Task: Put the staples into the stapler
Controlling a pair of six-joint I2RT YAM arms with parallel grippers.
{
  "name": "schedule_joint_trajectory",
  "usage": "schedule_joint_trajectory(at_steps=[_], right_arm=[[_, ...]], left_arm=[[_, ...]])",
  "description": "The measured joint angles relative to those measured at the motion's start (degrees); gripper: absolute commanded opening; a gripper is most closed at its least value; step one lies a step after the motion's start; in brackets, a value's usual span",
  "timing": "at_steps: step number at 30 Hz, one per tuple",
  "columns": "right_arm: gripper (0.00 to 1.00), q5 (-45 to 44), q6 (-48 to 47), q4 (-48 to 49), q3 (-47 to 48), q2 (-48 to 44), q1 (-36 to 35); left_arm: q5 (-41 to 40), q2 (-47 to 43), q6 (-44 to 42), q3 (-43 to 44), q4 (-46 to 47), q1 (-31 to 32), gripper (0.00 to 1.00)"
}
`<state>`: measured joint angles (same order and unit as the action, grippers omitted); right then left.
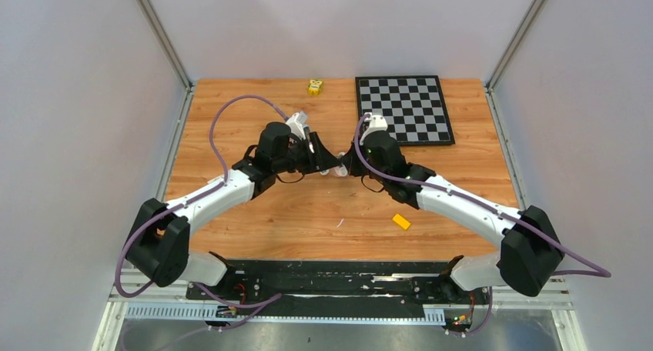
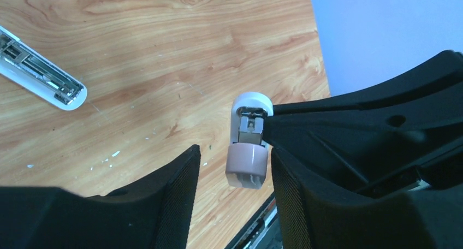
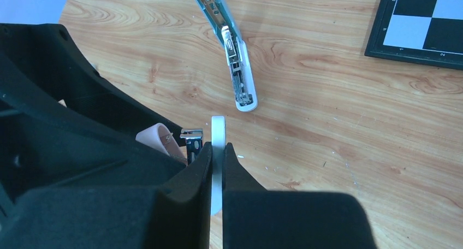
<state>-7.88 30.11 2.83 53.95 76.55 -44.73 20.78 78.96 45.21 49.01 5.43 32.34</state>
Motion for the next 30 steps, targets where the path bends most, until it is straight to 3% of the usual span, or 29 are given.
schedule_joint_trajectory(at_steps=[7,19,30], right_arm=[[0.0,-1.3,1.1,0.7,-0.9,0.0,0.0],[0.0,-4.2,15.5,4.0,-3.0,1.2,2.2],[0.0,-4.2,33.5,5.7,-5.3,1.5,4.7]], left_arm=[[0.4,0.9,0.7,0.2,2.5,0.2,0.0],[-3.3,-0.2,0.2,-1.1,4.9,0.3,0.0],[-14.1,-6.6,-5.9,-9.1,13.1,5.1,0.0]])
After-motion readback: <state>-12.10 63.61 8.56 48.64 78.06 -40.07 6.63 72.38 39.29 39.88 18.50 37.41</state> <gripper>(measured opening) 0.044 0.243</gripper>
